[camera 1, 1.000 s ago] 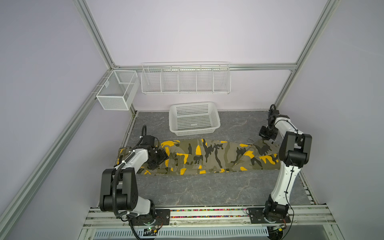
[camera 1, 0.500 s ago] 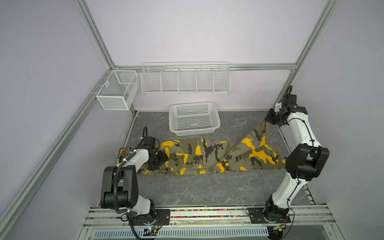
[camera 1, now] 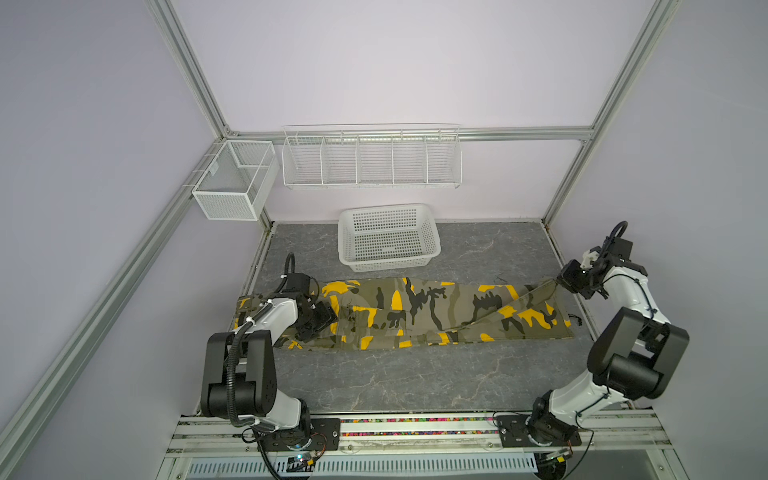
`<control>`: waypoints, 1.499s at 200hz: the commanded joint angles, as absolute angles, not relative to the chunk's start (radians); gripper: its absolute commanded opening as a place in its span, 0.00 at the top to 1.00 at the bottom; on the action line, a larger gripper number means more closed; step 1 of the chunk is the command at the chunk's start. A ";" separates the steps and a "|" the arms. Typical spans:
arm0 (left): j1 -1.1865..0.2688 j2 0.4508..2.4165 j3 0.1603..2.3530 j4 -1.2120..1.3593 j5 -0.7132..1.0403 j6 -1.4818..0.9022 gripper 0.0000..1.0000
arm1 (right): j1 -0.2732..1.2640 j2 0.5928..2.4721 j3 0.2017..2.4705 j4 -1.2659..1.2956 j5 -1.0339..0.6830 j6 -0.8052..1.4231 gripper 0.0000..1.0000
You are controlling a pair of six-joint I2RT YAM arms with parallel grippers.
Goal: Fold and stack the trousers
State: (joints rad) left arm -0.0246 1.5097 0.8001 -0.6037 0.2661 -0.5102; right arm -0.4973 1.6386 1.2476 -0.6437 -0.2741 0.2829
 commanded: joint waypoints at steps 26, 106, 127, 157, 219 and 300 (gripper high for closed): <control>-0.028 1.565 0.760 -0.607 0.256 -0.468 0.23 | -0.586 1.530 1.148 -0.573 -0.241 0.217 0.93; -0.022 1.559 0.750 -0.612 0.251 -0.452 0.23 | -0.657 1.538 1.037 -0.623 -0.278 0.183 0.93; -0.019 1.560 0.755 -0.614 0.249 -0.449 0.23 | -0.674 1.528 1.001 -0.639 -0.243 0.172 0.91; -0.016 1.563 0.762 -0.617 0.246 -0.450 0.23 | -0.719 1.545 0.999 -0.680 -0.157 0.169 0.90; -0.014 1.566 0.831 -0.670 0.239 -0.451 0.24 | -0.734 1.558 1.036 -0.828 -0.006 0.178 0.64; -0.014 1.378 0.932 -0.946 0.097 -0.610 0.21 | -0.274 1.330 1.014 -0.715 -0.214 0.109 0.39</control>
